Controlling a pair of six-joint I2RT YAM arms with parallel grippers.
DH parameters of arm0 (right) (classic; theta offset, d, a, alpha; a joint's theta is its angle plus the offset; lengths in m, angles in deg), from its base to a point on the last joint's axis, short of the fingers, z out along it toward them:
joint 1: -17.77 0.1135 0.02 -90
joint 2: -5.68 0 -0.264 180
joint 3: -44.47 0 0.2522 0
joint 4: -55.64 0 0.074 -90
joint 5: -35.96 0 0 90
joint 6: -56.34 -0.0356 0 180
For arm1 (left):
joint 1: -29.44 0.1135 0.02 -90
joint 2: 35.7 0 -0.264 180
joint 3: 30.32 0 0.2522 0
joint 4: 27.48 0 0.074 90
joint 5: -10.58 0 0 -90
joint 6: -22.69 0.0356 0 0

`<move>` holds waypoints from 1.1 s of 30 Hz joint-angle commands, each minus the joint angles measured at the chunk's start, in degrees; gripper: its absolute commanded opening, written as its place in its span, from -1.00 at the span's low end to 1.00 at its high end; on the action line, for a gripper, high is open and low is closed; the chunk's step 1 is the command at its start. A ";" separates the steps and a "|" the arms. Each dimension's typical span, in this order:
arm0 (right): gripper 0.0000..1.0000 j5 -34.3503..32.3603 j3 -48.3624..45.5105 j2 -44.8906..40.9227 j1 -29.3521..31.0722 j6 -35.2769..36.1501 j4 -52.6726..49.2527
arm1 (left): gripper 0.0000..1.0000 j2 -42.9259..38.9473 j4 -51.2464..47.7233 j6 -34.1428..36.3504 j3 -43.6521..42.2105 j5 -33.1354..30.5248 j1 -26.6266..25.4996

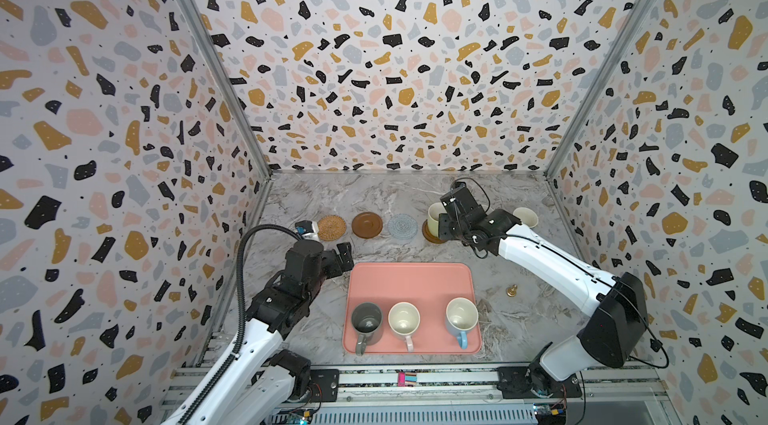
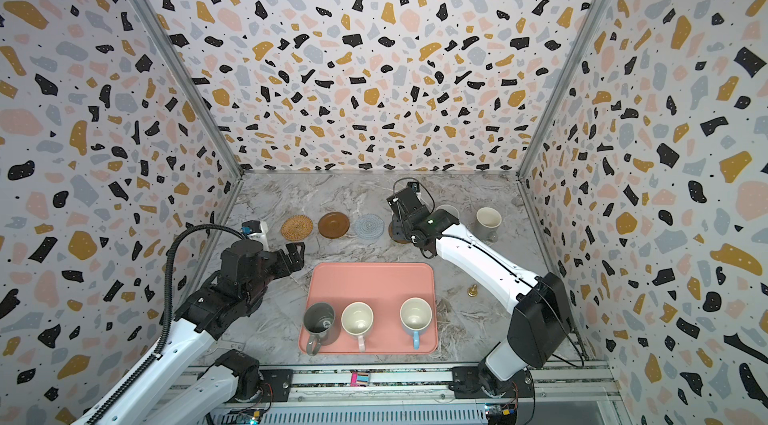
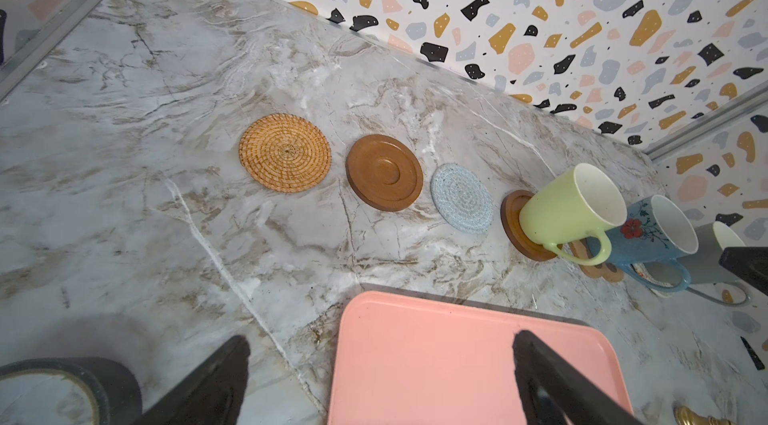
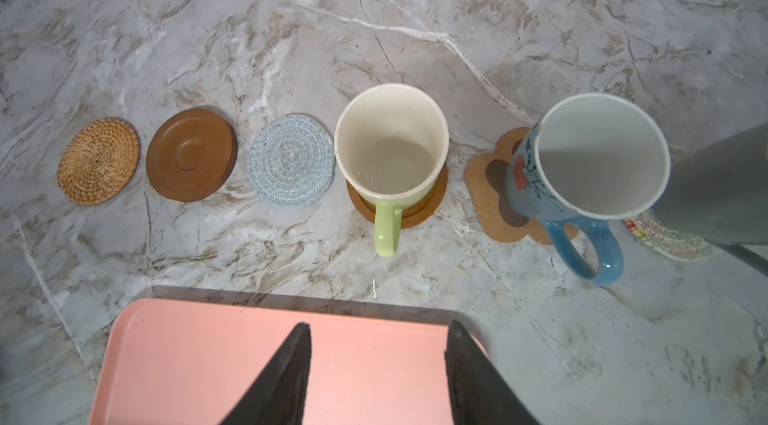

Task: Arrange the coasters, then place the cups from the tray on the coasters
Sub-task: 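Raise right gripper off the mug while left gripper moves over the grey mug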

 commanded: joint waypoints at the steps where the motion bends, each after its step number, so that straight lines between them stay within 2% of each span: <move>1: 0.08 0.18 0.20 -3.01 0.29 -1.54 -1.79 | 0.99 -0.33 -2.01 3.28 3.05 2.64 -0.12; 6: 0.08 0.21 1.51 -2.93 0.29 -1.67 -2.79 | 0.99 -0.28 -7.42 4.91 6.20 5.31 -0.33; 10: 0.08 0.71 2.39 -2.38 0.57 -1.84 -3.20 | 1.00 -0.81 -12.06 5.29 8.33 5.86 -2.66; 16: 0.08 1.12 2.59 -1.73 0.90 -1.07 -2.63 | 1.00 -1.90 -16.08 1.70 9.20 5.36 -10.29; 20: 0.08 0.98 1.93 -1.61 0.82 -0.29 -1.97 | 1.00 -0.38 -15.73 -0.58 10.05 1.03 -19.67; 24: 0.08 0.94 1.01 -1.83 0.90 0.52 -1.12 | 1.00 5.18 -18.75 -2.28 13.69 -4.15 -28.27; 29: 0.10 0.75 -0.16 -2.51 -0.03 1.78 -0.34 | 1.00 8.23 -23.15 -5.89 17.14 -7.83 -31.89; 33: 0.10 2.31 -2.33 -3.82 -2.26 2.99 2.00 | 0.97 9.28 -25.76 -4.92 18.26 -4.90 -33.48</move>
